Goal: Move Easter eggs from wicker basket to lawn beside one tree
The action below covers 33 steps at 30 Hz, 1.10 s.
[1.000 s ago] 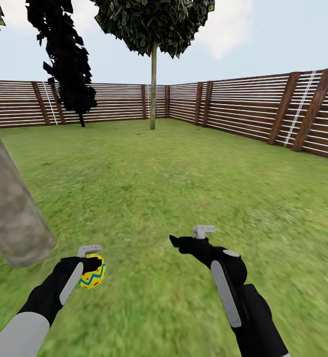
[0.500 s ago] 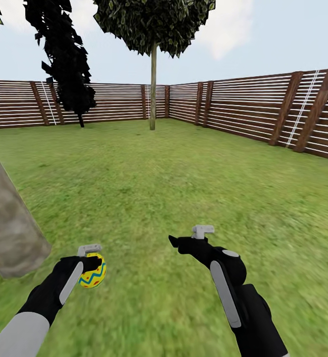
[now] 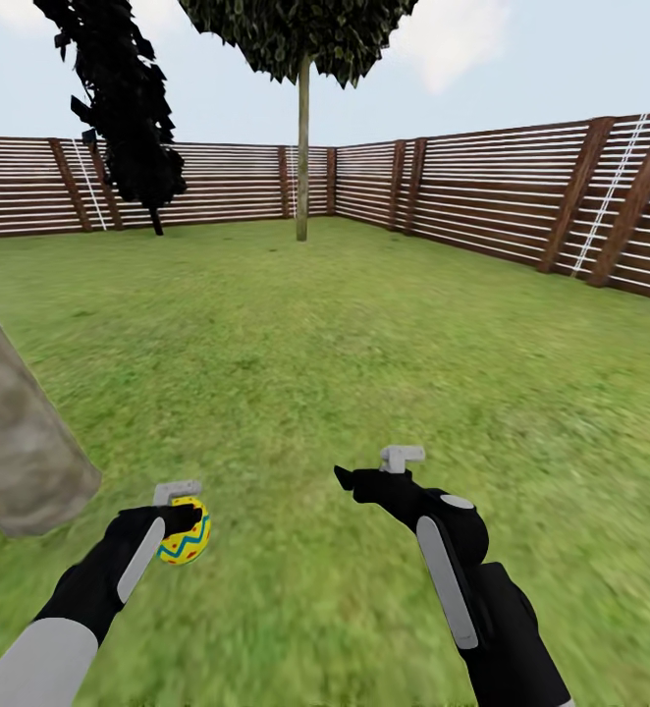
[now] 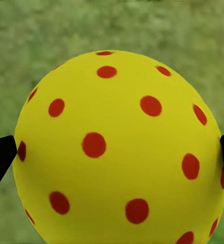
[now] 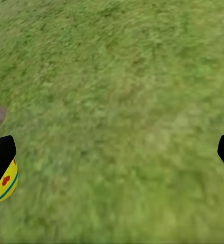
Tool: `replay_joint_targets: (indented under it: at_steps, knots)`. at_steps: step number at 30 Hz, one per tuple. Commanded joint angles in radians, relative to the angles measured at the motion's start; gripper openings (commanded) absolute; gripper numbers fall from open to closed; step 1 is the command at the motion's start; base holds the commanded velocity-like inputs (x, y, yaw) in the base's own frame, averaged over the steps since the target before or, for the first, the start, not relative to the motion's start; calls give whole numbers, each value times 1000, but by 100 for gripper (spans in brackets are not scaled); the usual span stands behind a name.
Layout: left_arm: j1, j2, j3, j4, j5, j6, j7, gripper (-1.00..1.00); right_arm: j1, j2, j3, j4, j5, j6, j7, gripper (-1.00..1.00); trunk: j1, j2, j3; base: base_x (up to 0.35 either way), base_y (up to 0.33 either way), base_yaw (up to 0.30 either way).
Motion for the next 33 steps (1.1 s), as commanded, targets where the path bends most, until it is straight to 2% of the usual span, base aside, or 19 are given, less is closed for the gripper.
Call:
replay_joint_targets:
  at_steps: [1, 33]
  knots:
    - [0, 1, -4, -1, 10, -1, 9, -100, -1, 0, -1, -1, 2, 5, 3, 100, 0, -1, -5, 0, 0, 0]
    - [1, 2, -8, -3, 10, -68, 12, -100, -1, 2, -1, -2, 2, 5, 3, 100, 15, -8, -129, 0, 0, 0]
